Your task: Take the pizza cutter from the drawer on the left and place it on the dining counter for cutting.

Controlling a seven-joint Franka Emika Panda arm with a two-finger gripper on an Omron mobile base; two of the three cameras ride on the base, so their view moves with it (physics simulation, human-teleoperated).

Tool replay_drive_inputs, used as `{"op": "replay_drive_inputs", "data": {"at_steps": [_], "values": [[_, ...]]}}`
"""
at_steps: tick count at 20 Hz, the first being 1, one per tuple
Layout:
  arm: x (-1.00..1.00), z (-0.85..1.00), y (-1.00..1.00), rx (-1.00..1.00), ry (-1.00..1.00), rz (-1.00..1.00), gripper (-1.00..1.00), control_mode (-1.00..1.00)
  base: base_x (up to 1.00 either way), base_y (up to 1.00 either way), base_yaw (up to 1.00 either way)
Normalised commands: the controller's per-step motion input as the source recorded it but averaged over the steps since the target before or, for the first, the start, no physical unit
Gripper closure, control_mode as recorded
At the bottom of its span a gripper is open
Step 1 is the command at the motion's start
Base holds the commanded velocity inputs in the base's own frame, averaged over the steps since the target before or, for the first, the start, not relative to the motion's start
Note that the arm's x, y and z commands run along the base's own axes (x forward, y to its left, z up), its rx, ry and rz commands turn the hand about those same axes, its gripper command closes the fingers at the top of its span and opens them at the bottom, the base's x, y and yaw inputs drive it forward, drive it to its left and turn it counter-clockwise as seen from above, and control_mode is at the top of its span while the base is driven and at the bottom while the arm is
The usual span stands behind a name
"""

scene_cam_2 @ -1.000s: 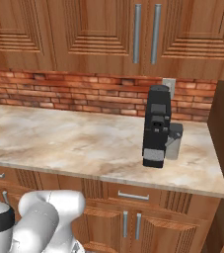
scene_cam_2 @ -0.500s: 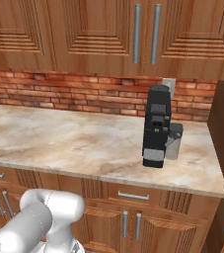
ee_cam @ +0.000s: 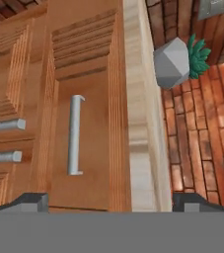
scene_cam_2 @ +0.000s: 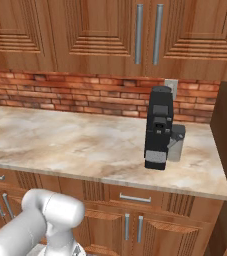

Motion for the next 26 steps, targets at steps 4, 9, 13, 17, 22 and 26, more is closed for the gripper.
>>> {"op": "replay_drive_inputs", "data": {"at_steps": [4, 9, 13, 17, 22, 26], "values": [[0.00, -0.15, 0.08, 0.00, -0.14, 0.00, -1.00, -1.00, 0.00, 0.00, 0.00], [0.00, -0.19, 0.15, 0.00, -0.14, 0.00, -1.00, -1.00, 0.00, 0.00, 0.00], [0.00, -0.16, 0.15, 0.00, -0.14, 0.00, -1.00, -1.00, 0.00, 0.00, 0.00], [0.04, -0.04, 0.14, 0.00, -0.08, 0.00, -1.00, -1.00, 0.00, 0.00, 0.00], [0.20, -0.01, 0.07, 0.00, 0.00, 0.00, -1.00, -1.00, 0.00, 0.00, 0.00], [0.16, -0.10, -0.03, 0.01, 0.00, 0.00, -1.00, -1.00, 0.00, 0.00, 0.00]]}}
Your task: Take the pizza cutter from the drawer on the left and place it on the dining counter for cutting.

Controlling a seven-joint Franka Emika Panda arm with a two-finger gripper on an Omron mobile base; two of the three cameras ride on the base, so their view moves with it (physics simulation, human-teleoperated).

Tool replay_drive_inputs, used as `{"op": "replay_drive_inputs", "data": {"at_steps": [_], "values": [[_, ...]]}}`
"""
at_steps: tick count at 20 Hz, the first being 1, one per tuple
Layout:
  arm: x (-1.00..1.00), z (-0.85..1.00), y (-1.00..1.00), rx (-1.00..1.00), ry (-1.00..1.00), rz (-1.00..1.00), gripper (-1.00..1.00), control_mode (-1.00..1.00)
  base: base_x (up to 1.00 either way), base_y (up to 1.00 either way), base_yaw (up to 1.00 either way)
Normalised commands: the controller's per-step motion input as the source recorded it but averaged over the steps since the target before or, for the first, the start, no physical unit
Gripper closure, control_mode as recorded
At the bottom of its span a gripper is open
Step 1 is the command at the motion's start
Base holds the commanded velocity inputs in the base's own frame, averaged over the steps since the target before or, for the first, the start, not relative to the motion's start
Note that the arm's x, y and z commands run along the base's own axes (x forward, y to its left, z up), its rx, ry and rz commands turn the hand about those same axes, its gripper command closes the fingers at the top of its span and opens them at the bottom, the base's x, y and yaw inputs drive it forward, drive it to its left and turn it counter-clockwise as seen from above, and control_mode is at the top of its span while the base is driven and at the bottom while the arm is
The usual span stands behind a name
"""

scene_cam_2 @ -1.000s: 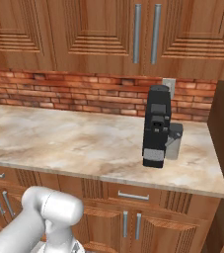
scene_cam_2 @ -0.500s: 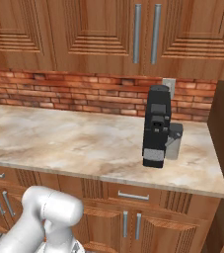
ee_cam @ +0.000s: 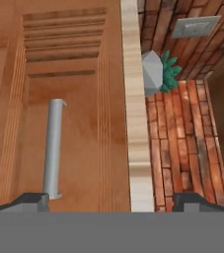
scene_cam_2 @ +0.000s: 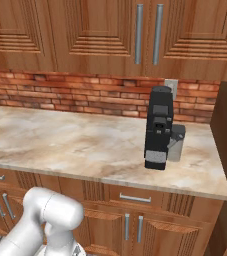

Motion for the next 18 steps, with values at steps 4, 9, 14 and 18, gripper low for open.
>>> {"op": "replay_drive_inputs", "data": {"at_steps": [4, 9, 14, 18], "values": [[0.24, -0.14, -0.03, 0.00, 0.00, 0.00, -1.00, -1.00, 0.00, 0.00, 0.00], [0.25, -0.14, 0.00, 0.00, -0.07, 0.00, -1.00, -1.00, 0.00, 0.00, 0.00], [0.18, -0.20, 0.00, 0.00, -0.08, 0.00, -1.00, -1.00, 0.00, 0.00, 0.00], [0.08, -0.36, 0.00, 0.00, -0.10, 0.00, -1.00, -1.00, 0.00, 0.00, 0.00]]}}
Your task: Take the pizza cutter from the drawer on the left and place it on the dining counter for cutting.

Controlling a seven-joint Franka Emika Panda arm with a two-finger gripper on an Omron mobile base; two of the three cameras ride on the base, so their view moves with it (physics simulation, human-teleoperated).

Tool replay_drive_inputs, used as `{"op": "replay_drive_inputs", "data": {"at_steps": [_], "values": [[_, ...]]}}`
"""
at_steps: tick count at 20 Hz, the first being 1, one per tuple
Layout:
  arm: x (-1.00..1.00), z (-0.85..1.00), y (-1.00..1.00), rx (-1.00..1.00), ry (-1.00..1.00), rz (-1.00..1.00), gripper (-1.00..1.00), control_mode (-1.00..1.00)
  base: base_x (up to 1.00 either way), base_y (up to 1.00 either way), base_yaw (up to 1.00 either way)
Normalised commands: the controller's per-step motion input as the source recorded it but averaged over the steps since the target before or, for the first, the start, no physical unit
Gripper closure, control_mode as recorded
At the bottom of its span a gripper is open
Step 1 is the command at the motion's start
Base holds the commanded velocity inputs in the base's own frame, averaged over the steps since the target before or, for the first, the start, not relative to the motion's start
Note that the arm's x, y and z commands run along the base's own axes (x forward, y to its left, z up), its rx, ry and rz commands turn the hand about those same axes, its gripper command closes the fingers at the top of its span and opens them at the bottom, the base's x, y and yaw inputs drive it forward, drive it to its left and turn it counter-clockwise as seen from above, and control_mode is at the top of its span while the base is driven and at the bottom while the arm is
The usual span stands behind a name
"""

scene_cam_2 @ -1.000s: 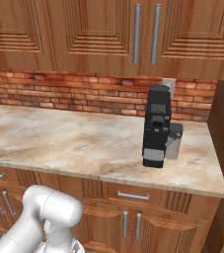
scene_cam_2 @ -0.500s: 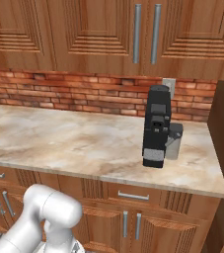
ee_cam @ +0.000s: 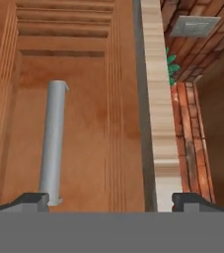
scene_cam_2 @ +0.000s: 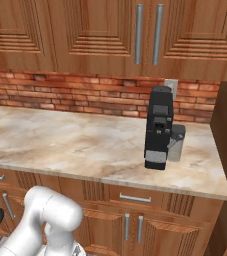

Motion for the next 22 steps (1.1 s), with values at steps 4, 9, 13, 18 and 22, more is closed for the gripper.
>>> {"op": "replay_drive_inputs", "data": {"at_steps": [4, 9, 13, 18, 22], "values": [[0.08, -0.39, 0.03, 0.00, -0.05, 0.00, -1.00, -1.00, 0.00, 0.00, 0.00], [0.10, -0.24, 0.12, 0.00, 0.00, -0.01, -1.00, -1.00, 0.00, 0.00, 0.00], [0.12, -0.09, 0.14, 0.00, 0.00, -0.02, -1.00, -1.00, 0.00, 0.00, 0.00], [0.31, -0.05, 0.09, 0.00, 0.00, -0.02, -1.00, -1.00, 0.00, 0.00, 0.00], [0.31, -0.17, 0.04, 0.00, 0.00, -0.01, -1.00, -1.00, 0.00, 0.00, 0.00]]}}
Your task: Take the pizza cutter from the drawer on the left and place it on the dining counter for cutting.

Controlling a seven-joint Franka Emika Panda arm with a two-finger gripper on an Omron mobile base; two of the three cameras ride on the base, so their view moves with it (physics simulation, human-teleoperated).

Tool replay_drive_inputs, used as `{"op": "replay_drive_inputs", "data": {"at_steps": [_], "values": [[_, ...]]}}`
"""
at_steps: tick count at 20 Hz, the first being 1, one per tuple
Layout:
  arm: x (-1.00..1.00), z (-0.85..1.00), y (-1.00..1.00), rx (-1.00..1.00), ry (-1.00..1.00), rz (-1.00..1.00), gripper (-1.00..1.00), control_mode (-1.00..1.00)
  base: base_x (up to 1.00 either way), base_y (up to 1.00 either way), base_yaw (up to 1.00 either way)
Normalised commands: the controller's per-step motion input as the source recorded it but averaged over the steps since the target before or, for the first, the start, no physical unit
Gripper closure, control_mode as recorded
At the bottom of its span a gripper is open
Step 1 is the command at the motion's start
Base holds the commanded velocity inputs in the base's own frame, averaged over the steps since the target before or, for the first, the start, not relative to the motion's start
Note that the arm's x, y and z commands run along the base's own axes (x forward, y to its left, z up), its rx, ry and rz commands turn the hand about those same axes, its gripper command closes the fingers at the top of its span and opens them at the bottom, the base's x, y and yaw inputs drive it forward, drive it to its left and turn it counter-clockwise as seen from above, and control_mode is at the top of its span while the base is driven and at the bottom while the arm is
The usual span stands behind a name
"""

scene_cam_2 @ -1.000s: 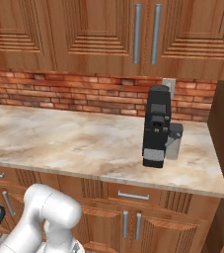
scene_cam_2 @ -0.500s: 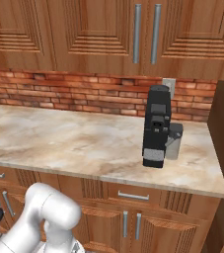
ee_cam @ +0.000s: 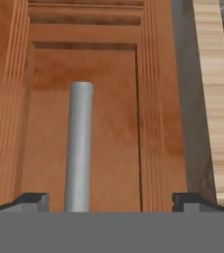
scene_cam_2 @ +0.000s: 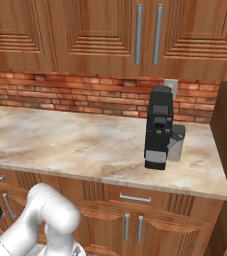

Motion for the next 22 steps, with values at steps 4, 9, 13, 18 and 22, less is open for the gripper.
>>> {"op": "replay_drive_inputs", "data": {"at_steps": [4, 9, 13, 18, 22], "values": [[0.23, -0.28, 0.00, 0.00, 0.00, 0.00, -1.00, -1.00, 0.00, 0.00, 0.00], [0.26, -0.25, 0.04, 0.00, -0.01, -0.01, -1.00, -1.00, 0.00, 0.00, 0.00], [0.30, -0.17, 0.00, 0.00, 0.00, 0.00, -1.00, -1.00, 0.00, 0.00, 0.00], [0.32, -0.15, 0.03, 0.00, -0.03, 0.00, -1.00, -1.00, 0.00, 0.00, 0.00], [0.25, -0.27, 0.00, 0.00, -0.07, 0.00, -1.00, -1.00, 0.00, 0.00, 0.00]]}}
